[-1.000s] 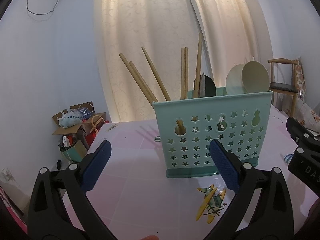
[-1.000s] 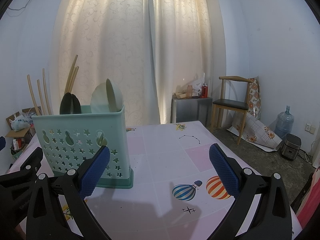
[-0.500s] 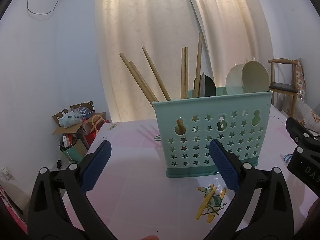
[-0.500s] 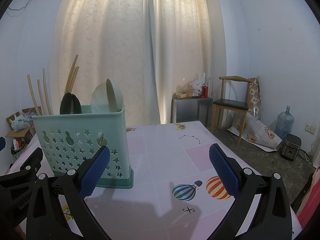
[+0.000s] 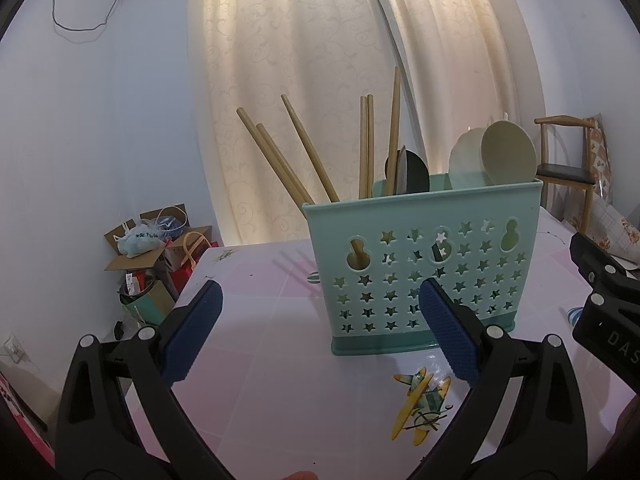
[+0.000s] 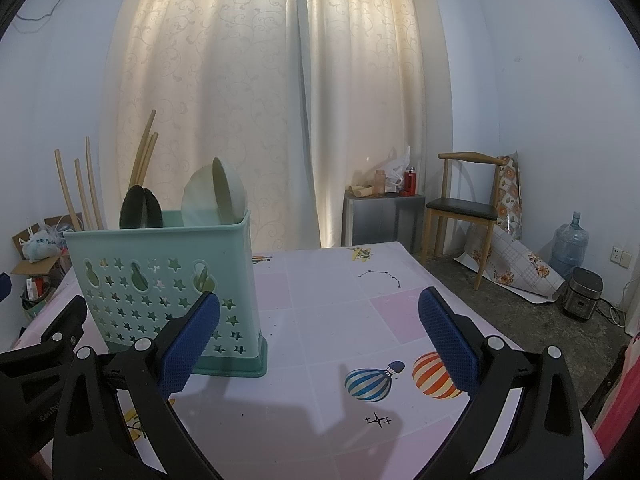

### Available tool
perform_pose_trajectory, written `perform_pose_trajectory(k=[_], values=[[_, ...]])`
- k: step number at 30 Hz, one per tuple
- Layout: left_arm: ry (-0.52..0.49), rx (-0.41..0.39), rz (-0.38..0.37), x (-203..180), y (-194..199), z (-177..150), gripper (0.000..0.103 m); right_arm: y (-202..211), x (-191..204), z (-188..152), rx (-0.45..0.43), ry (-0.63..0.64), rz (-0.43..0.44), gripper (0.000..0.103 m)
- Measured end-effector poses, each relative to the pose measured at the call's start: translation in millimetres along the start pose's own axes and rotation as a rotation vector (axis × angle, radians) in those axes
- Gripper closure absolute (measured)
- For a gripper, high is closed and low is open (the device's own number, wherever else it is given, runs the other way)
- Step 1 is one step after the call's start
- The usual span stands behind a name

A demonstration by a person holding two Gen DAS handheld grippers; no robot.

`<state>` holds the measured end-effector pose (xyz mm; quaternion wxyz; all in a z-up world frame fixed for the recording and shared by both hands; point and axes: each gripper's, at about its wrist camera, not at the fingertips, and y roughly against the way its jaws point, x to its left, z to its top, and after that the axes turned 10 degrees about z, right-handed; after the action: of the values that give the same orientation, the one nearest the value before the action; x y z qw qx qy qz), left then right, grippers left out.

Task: Organize utensils

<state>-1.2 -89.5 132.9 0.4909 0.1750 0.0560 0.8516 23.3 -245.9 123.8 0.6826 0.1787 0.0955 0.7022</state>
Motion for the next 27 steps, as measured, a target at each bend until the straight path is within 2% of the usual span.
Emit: perform_pose_trajectory(k=[27], values=[[-0.008,-0.003,-0.003,0.3,-0.3,-0.1,0.008,0.2,-0.1,0.1,0.0,-0.001,0.0,0.006]])
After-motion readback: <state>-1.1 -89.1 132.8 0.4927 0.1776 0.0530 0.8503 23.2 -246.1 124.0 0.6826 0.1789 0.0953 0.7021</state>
